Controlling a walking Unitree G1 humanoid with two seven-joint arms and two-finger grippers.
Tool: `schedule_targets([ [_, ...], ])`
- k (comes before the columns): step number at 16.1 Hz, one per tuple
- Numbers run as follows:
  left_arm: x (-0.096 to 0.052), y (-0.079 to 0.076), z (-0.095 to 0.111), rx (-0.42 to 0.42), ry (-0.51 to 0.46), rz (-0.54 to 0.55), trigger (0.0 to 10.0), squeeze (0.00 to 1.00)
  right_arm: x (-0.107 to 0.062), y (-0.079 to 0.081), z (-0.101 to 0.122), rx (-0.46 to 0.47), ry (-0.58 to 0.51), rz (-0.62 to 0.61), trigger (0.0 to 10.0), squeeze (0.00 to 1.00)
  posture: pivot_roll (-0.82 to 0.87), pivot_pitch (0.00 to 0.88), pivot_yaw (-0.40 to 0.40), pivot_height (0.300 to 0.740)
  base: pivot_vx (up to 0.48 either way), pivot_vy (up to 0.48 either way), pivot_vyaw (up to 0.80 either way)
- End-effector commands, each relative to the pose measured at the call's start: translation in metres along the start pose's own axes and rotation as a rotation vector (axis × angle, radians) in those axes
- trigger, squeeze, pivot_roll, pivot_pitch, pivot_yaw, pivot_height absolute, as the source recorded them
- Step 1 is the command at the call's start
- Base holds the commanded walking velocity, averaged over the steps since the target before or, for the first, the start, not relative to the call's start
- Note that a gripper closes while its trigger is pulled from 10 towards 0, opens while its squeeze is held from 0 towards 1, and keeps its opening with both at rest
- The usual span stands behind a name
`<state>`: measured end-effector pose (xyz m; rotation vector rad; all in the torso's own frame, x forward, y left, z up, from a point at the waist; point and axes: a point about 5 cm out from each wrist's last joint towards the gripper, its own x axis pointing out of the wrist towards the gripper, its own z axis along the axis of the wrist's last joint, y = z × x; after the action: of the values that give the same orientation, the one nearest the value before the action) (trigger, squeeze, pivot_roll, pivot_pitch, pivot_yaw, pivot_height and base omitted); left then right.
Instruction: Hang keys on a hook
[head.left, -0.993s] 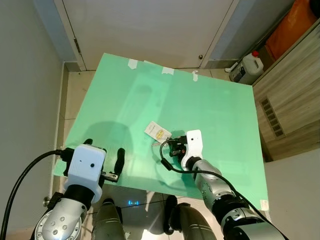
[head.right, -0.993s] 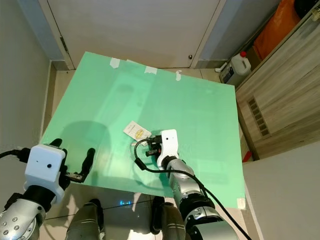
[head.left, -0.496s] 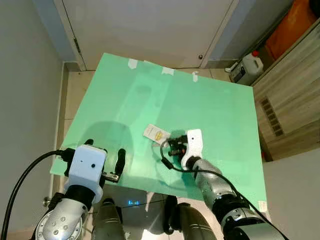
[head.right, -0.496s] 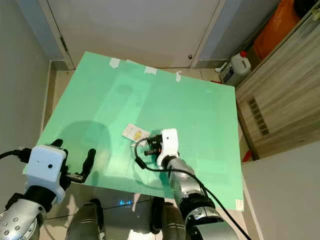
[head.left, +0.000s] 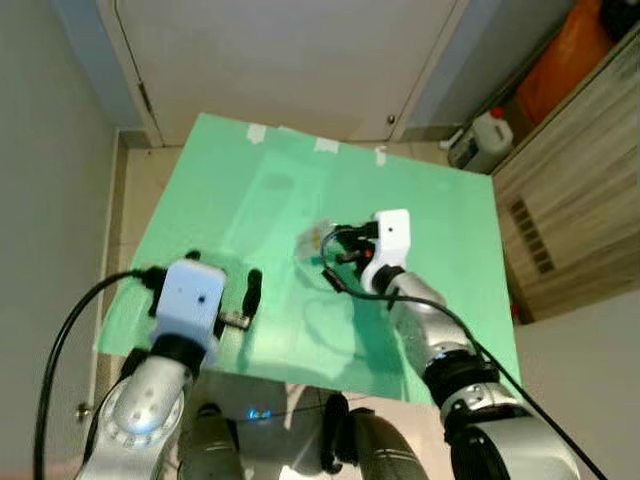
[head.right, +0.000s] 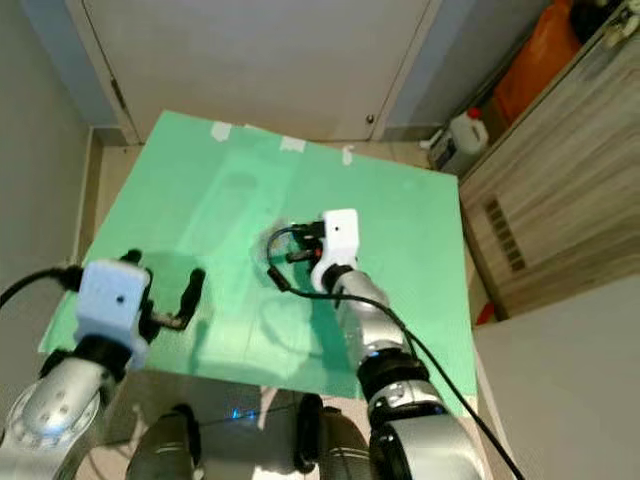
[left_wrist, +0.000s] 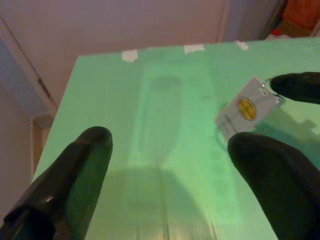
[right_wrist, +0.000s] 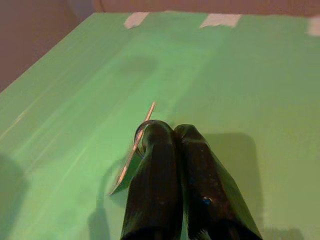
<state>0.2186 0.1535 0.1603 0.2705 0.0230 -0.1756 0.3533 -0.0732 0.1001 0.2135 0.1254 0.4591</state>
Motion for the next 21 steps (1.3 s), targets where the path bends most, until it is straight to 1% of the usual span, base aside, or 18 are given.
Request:
schedule_targets([
  [1, 0.001, -0.004, -0.004, -0.009, 0.005, -0.018, 10.0, 0.00, -0.001, -0.006, 0.003, 0.003, 0.001, -0.017, 0.0, 0.00, 0.27, 0.183, -0.153, 0.740, 0.000, 0.000, 0.00],
  [3, 0.012, -0.003, -0.004, -0.001, -0.013, -0.030, 10.0, 0.00, 0.003, -0.010, 0.018, -0.013, -0.040, -0.024, 0.0, 0.00, 0.25, 0.137, -0.148, 0.740, 0.000, 0.000, 0.00],
  [4, 0.014, -0.003, -0.005, 0.000, -0.014, -0.032, 10.0, 0.00, 0.004, -0.010, 0.020, -0.016, -0.047, -0.023, 0.0, 0.00, 0.25, 0.133, -0.147, 0.740, 0.000, 0.000, 0.00],
  [6, 0.024, -0.002, -0.006, 0.003, -0.024, -0.039, 10.0, 0.00, 0.008, -0.010, 0.040, -0.060, -0.100, -0.009, 0.0, 0.00, 0.22, 0.096, -0.148, 0.740, 0.000, 0.000, 0.00],
  [8, 0.032, -0.002, -0.008, 0.000, -0.030, -0.040, 10.0, 0.00, 0.010, -0.010, 0.062, -0.142, -0.159, 0.017, 0.0, 0.00, 0.19, 0.066, -0.144, 0.740, 0.000, 0.000, 0.00],
  [9, 0.037, -0.003, -0.013, -0.009, -0.022, -0.044, 10.0, 0.00, 0.009, -0.012, 0.072, -0.181, -0.184, 0.024, 0.0, 0.00, 0.17, 0.042, -0.140, 0.740, 0.000, 0.000, 0.00],
  [10, 0.039, -0.003, -0.015, -0.018, -0.017, -0.048, 10.0, 0.00, 0.008, -0.013, 0.079, -0.200, -0.194, 0.027, 0.0, 0.00, 0.17, 0.038, -0.138, 0.740, 0.000, 0.000, 0.00],
  [11, 0.041, -0.002, -0.017, -0.025, -0.010, -0.044, 10.0, 0.00, 0.007, -0.015, 0.085, -0.242, -0.202, 0.025, 0.0, 0.00, 0.16, 0.021, -0.134, 0.740, 0.000, 0.000, 0.00],
  [13, 0.047, 0.001, -0.019, -0.058, -0.011, -0.029, 10.0, 0.00, 0.001, -0.025, 0.095, -0.288, -0.216, -0.005, 0.0, 0.00, 0.14, 0.000, -0.128, 0.740, 0.000, 0.000, 0.00],
  [14, 0.050, 0.004, -0.020, -0.098, -0.015, -0.013, 10.0, 0.00, -0.002, -0.029, 0.099, -0.299, -0.224, -0.018, 0.0, 0.00, 0.13, 0.000, -0.123, 0.740, 0.000, 0.000, 0.00],
  [15, 0.051, 0.005, -0.020, -0.118, -0.016, -0.002, 10.0, 0.00, -0.003, -0.031, 0.100, -0.304, -0.226, -0.025, 0.0, 0.00, 0.13, 0.000, -0.120, 0.740, 0.000, 0.000, 0.00],
  [16, 0.054, 0.010, -0.020, -0.197, -0.018, 0.033, 10.0, 0.00, -0.008, -0.037, 0.098, -0.306, -0.229, -0.050, 0.0, 0.00, 0.11, 0.000, -0.113, 0.740, 0.000, 0.000, 0.00],
  [17, 0.057, 0.013, -0.020, -0.274, -0.027, 0.065, 10.0, 0.00, -0.012, -0.038, 0.088, -0.288, -0.221, -0.073, 0.0, 0.00, 0.11, 0.000, -0.105, 0.740, 0.000, 0.000, 0.00],
  [18, 0.058, 0.014, -0.019, -0.312, -0.030, 0.077, 10.0, 0.00, -0.014, -0.036, 0.081, -0.277, -0.218, -0.082, 0.0, 0.00, 0.11, 0.000, -0.099, 0.740, 0.000, 0.000, 0.00],
  [19, 0.061, 0.013, -0.016, -0.339, -0.044, 0.084, 10.0, 0.00, -0.016, -0.032, 0.069, -0.244, -0.213, -0.101, 0.0, 0.00, 0.10, 0.000, -0.090, 0.740, 0.000, 0.000, 0.00],
  [20, 0.064, 0.012, -0.013, -0.328, -0.058, 0.086, 10.0, 0.00, -0.018, -0.027, 0.056, -0.216, -0.199, -0.102, 0.0, 0.00, 0.10, 0.000, -0.087, 0.740, 0.000, 0.000, 0.00],
  [21, 0.066, 0.013, -0.009, -0.323, -0.075, 0.096, 10.0, 0.00, -0.021, -0.022, 0.046, -0.211, -0.180, -0.095, 0.0, 0.00, 0.09, 0.000, -0.083, 0.740, 0.000, 0.000, 0.00],
])
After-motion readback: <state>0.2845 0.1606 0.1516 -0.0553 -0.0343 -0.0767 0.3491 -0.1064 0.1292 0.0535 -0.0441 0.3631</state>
